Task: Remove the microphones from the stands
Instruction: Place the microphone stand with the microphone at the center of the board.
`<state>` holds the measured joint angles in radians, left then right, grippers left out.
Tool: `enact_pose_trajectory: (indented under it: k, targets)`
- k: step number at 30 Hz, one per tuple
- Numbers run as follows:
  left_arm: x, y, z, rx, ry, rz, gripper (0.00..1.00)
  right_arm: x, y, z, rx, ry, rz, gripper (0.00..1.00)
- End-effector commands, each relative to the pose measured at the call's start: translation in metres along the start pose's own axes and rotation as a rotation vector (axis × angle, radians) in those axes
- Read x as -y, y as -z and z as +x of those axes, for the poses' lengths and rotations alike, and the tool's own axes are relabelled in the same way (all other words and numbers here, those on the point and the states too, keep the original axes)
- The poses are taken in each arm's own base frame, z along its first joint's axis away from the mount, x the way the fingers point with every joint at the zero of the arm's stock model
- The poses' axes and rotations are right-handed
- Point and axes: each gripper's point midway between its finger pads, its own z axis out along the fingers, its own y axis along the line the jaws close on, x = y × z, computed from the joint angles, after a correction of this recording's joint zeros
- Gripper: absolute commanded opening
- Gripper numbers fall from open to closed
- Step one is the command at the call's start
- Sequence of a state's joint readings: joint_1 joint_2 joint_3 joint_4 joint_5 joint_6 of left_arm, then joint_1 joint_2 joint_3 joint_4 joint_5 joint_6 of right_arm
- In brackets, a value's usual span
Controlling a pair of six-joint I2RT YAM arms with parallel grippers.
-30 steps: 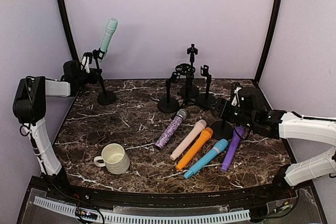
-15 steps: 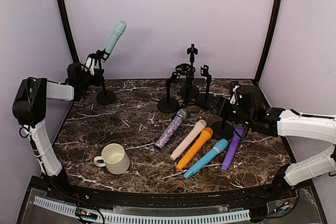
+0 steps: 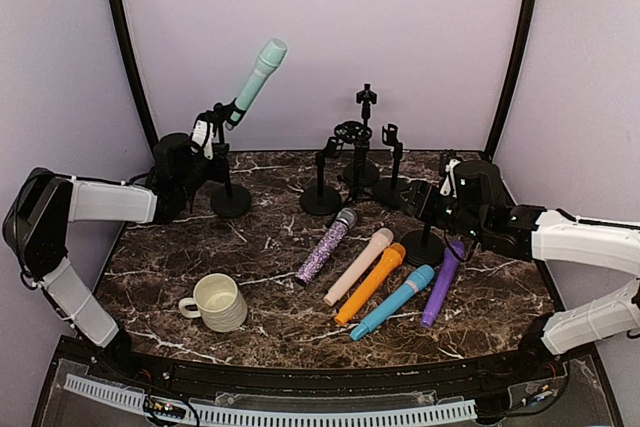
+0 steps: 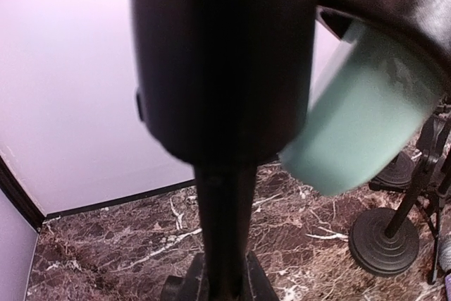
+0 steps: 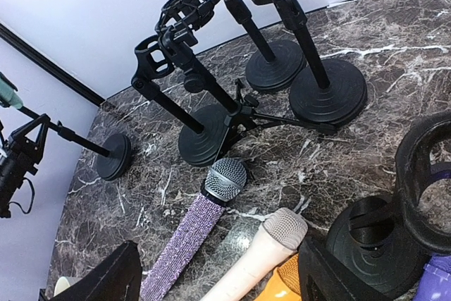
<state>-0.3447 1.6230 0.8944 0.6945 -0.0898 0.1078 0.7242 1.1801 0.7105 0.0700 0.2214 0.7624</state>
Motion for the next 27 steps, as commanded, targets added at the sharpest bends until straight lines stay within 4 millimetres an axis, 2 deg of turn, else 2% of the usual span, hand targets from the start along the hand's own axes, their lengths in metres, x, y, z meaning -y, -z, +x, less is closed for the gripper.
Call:
enact_pose_trajectory:
  k: [1,2,3,4,7,8,12,17,27]
  targets:
    - [0.009,0.036,-0.071,0.223,0.162,-0.121,0.00,-0.020,0.005,-0.023,0.069,0.008,-0.070,0.77]
    - [0.024,0.041,-0.066,0.212,0.179,-0.103,0.00,-0.022,0.004,-0.023,0.070,0.006,-0.079,0.77]
    - [0.025,0.045,-0.065,0.216,0.212,-0.130,0.00,-0.023,0.003,-0.024,0.070,0.006,-0.088,0.77]
    - [0.039,0.048,-0.063,0.210,0.222,-0.112,0.00,-0.025,0.002,-0.023,0.066,0.005,-0.094,0.77]
    - [0.062,0.053,-0.059,0.192,0.273,-0.096,0.00,-0.028,-0.001,-0.021,0.057,0.004,-0.111,0.77]
    - [0.077,0.056,-0.060,0.190,0.279,-0.070,0.00,-0.029,-0.002,-0.020,0.053,0.004,-0.115,0.77]
    - [0.103,0.062,-0.063,0.191,0.294,-0.051,0.00,-0.033,-0.006,-0.018,0.044,0.009,-0.127,0.77]
    - [0.122,0.065,-0.060,0.169,0.319,-0.037,0.00,-0.035,-0.007,-0.019,0.045,0.005,-0.138,0.77]
    - [0.138,0.066,-0.029,0.051,0.380,-0.043,0.00,-0.034,-0.012,-0.014,0.032,-0.005,-0.137,0.77]
